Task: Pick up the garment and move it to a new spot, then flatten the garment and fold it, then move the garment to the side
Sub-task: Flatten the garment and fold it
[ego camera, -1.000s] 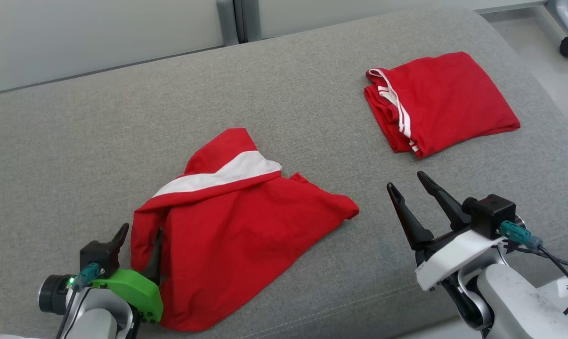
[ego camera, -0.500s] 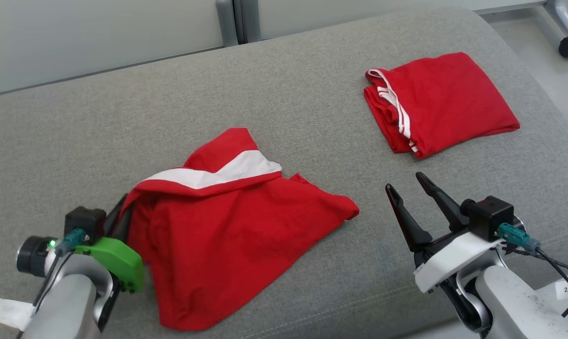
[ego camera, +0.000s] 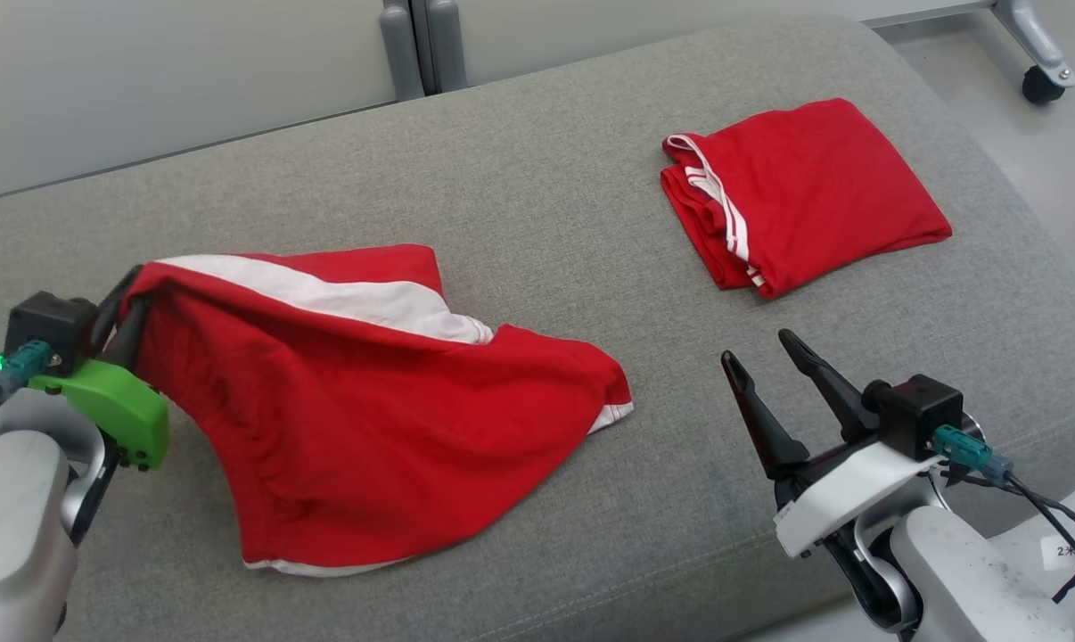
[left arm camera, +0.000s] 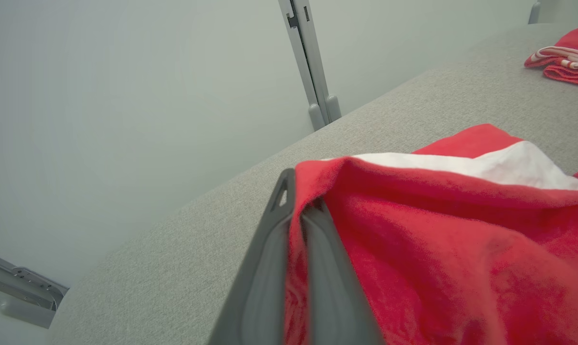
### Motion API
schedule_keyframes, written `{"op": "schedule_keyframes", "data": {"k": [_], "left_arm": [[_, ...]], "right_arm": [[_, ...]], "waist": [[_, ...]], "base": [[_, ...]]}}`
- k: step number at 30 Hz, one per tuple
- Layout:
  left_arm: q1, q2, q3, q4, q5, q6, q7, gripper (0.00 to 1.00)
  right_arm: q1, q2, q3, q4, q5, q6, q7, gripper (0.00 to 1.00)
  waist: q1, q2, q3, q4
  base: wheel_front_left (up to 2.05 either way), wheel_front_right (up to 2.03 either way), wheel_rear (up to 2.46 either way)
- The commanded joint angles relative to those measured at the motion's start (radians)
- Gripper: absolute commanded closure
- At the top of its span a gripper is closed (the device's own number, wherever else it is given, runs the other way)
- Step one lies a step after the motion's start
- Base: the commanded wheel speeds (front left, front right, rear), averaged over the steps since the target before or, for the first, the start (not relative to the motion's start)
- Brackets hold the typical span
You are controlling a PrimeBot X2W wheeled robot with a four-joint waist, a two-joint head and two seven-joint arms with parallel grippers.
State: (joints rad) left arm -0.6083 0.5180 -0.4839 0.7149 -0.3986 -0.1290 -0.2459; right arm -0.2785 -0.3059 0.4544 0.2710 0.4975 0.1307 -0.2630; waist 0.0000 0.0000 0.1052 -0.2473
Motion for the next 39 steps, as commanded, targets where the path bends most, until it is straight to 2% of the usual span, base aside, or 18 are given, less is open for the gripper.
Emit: {"op": "schedule_keyframes", "data": {"k": [1,5,14,19,20,21,22,23,33,39], "left_arm": [[-0.024,0.01,-0.002,-0.004,-0.015,-0.002,0.003,1.0],[-0.05,0.029,-0.033,0.012,-0.036,-0.002,0.009,1.0],[-0.121,0.025,-0.102,0.084,-0.068,-0.002,-0.012,1.0],[-0.16,0.023,-0.068,0.106,-0.04,0.015,-0.02,1.0],[-0.157,0.021,-0.059,0.104,-0.033,0.014,-0.02,0.91],[-0.152,0.019,-0.051,0.104,-0.026,0.014,-0.018,0.72],[-0.146,0.019,-0.042,0.104,-0.02,0.016,-0.018,0.44],[-0.139,0.017,-0.034,0.109,-0.016,0.016,-0.018,0.0],[-0.084,0.022,0.019,0.115,0.013,0.007,-0.018,0.0],[0.013,0.012,0.087,0.043,0.009,0.016,-0.018,0.0]], "right_arm": [[0.007,0.002,-0.003,-0.001,-0.006,0.0,-0.004,0.0],[0.0,0.01,-0.007,-0.004,-0.012,0.0,-0.004,0.0],[-0.017,0.022,-0.009,0.002,-0.03,0.0,-0.004,0.0],[-0.034,0.033,-0.007,-0.003,-0.043,0.0,-0.004,0.0],[-0.034,0.035,-0.007,-0.001,-0.045,0.0,-0.004,0.0],[-0.035,0.037,-0.005,0.001,-0.048,0.0,-0.004,0.0],[-0.037,0.04,-0.004,0.002,-0.05,0.0,-0.004,0.0],[-0.038,0.043,-0.001,0.003,-0.051,0.0,-0.004,0.0],[-0.034,0.051,-0.01,0.017,-0.057,0.0,-0.004,0.0],[-0.009,0.053,-0.024,0.029,-0.06,0.0,-0.004,0.0]], "waist": [[0.0,0.0,0.001,-0.003],[0.0,0.0,0.004,-0.008],[0.0,0.0,0.022,-0.012],[0.0,0.0,0.039,-0.025],[0.0,0.0,0.043,-0.028],[0.0,0.0,0.046,-0.03],[0.0,0.0,0.049,-0.032],[0.0,0.0,0.051,-0.034],[0.0,0.0,0.053,-0.021],[0.0,0.0,0.022,0.015]], "base": [[0.0,0.0,0.0],[0.0,0.0,0.0],[0.0,0.0,0.0],[0.0,0.0,0.0],[0.0,0.0,0.0],[0.0,0.0,0.0],[0.0,0.0,0.0],[0.0,0.0,0.0],[0.0,0.0,0.0],[0.0,0.0,0.0]]}}
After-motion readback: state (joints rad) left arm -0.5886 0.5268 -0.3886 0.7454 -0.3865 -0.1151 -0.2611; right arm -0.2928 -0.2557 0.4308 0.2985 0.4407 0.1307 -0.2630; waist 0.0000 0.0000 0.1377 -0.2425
